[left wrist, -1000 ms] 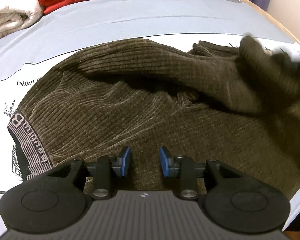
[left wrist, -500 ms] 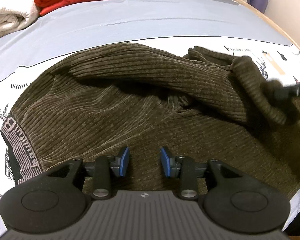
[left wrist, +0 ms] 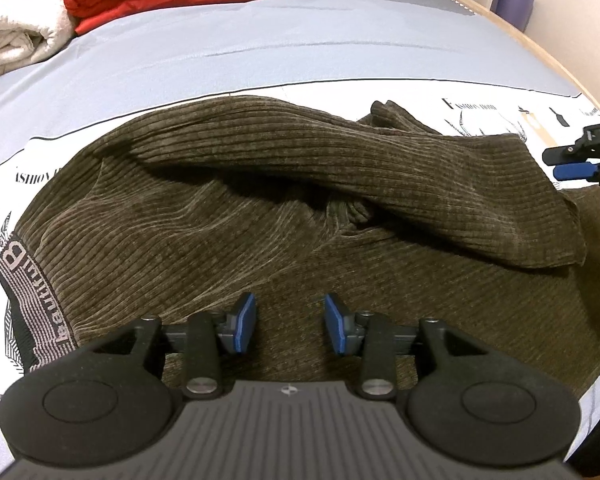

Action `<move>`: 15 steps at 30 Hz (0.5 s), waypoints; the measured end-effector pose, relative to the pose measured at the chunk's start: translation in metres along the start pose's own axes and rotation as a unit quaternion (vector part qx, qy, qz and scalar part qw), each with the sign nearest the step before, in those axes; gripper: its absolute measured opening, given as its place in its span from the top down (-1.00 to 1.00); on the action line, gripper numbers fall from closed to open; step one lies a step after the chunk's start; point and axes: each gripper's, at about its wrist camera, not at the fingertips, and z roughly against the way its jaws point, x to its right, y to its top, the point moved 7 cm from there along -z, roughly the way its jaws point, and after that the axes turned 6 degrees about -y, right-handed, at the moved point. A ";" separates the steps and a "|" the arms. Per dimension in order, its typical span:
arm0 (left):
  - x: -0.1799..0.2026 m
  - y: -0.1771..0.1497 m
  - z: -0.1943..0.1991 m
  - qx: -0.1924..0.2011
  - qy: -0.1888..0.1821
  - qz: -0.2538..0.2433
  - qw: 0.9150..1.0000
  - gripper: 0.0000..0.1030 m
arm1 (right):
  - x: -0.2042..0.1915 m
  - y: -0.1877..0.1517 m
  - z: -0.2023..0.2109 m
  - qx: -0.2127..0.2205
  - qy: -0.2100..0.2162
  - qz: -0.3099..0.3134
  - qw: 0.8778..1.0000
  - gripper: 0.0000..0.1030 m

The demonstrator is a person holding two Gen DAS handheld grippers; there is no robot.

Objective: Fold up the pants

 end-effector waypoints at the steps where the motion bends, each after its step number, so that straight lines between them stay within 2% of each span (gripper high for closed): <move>1: 0.000 -0.001 0.001 0.000 0.000 -0.001 1.000 0.17 | 0.009 0.004 -0.002 0.002 -0.013 -0.017 1.000 0.26; 3: 0.000 -0.002 0.001 -0.001 -0.001 -0.004 1.000 0.16 | 0.023 0.007 -0.008 0.000 -0.033 -0.041 0.999 0.23; 5: -0.002 -0.003 0.002 -0.002 0.001 -0.003 1.000 0.16 | 0.025 0.005 -0.014 -0.014 -0.031 -0.046 0.998 0.21; 7: -0.005 -0.003 0.002 -0.001 0.002 0.002 1.000 0.15 | 0.018 0.000 -0.018 -0.027 -0.021 -0.023 0.999 0.22; 11: -0.006 -0.002 0.004 0.001 -0.001 0.008 1.000 0.15 | 0.003 -0.008 -0.029 -0.035 -0.042 0.050 0.997 0.11; 13: -0.004 -0.004 0.005 0.001 -0.002 0.003 1.000 0.13 | 0.004 -0.008 -0.035 -0.036 -0.054 0.059 0.996 -0.03; 15: -0.002 -0.005 0.005 0.000 -0.002 -0.001 1.000 0.13 | 0.005 -0.007 -0.040 -0.039 -0.056 0.057 0.996 -0.07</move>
